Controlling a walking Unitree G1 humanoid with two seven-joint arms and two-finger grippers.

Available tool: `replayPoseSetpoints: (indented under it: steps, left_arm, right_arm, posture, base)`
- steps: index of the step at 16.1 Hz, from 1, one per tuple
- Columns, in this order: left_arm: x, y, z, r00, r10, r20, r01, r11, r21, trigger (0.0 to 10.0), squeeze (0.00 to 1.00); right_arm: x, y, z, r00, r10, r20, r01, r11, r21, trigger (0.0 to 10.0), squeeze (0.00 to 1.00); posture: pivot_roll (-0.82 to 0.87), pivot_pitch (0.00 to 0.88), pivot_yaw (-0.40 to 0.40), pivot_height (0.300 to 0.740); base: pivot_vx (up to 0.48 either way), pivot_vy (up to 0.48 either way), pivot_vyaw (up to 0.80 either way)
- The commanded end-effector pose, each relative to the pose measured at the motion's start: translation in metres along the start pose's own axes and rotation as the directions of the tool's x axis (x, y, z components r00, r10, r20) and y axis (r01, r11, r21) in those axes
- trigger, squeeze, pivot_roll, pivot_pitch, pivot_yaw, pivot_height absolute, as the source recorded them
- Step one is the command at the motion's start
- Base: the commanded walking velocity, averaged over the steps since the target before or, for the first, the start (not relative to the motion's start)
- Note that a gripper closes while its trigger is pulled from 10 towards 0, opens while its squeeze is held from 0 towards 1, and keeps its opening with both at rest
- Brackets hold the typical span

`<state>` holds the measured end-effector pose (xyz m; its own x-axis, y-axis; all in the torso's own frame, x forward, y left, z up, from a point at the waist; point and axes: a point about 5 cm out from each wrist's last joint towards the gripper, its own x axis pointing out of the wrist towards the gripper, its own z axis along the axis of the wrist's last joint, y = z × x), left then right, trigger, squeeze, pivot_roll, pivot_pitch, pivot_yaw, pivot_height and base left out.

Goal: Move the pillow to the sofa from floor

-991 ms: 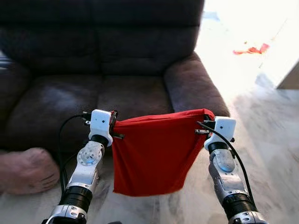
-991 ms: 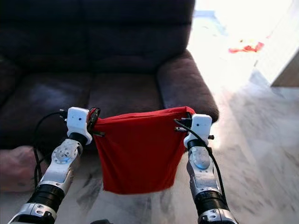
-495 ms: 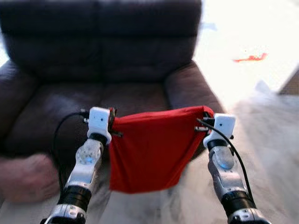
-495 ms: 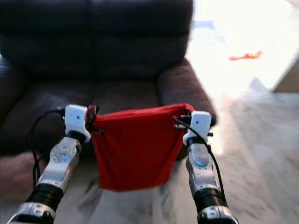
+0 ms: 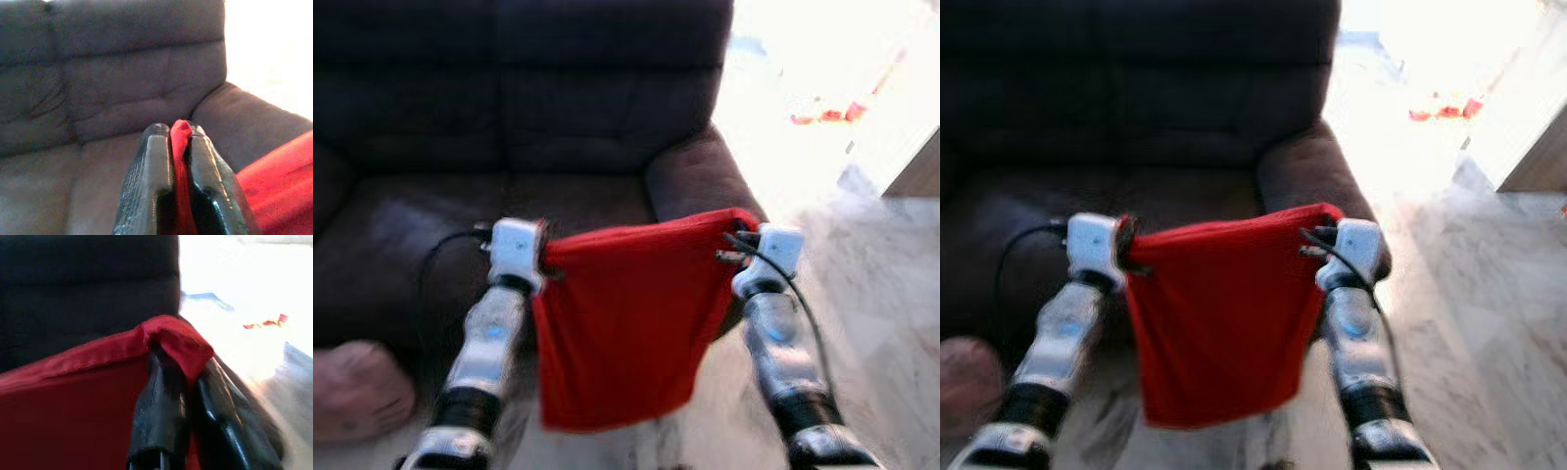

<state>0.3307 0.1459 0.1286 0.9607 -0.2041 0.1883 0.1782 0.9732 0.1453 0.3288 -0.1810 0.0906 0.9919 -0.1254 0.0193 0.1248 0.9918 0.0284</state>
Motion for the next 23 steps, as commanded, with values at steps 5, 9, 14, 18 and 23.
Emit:
replayPoseSetpoints:
  steps: [5,9,14,18,23]
  left_arm:
    - [0.010,0.020,0.035,0.991,0.040,0.125,-0.048,0.997,0.065,10.0,0.00]
    - [0.026,0.034,0.079,0.962,0.074,0.261,-0.094,0.994,0.064,10.0,0.00]
    - [0.035,0.043,0.117,0.932,0.066,0.357,-0.108,0.989,0.098,10.0,0.00]
    - [0.036,0.045,0.126,0.923,0.075,0.378,-0.124,0.986,0.108,10.0,0.00]
    - [0.039,0.046,0.163,0.876,0.065,0.479,-0.147,0.980,0.134,10.0,0.00]
  right_arm:
    - [0.016,-0.006,0.052,0.979,-0.049,0.198,0.039,0.998,0.052,10.0,0.00]
    - [0.030,-0.004,0.105,0.941,-0.030,0.338,0.013,0.999,0.053,10.0,0.00]
    - [0.039,0.002,0.157,0.883,0.002,0.469,-0.030,0.998,0.053,10.0,0.00]
    - [0.040,0.010,0.182,0.847,0.015,0.532,-0.058,0.996,0.065,10.0,0.00]
    - [0.034,0.023,0.211,0.785,0.082,0.613,-0.147,0.988,0.056,10.0,0.00]
  posture:
    - [0.10,0.007,-0.055,0.740]
    - [0.09,0.012,-0.050,0.740]
    - [0.10,0.011,-0.049,0.740]
    - [0.10,0.003,-0.053,0.740]
    - [0.10,0.000,-0.057,0.740]
  base:
    - [0.291,0.000,0.00]
    - [0.292,0.000,0.00]
    - [0.292,0.000,0.00]
    - [0.292,0.000,0.00]
    - [0.292,0.000,0.00]
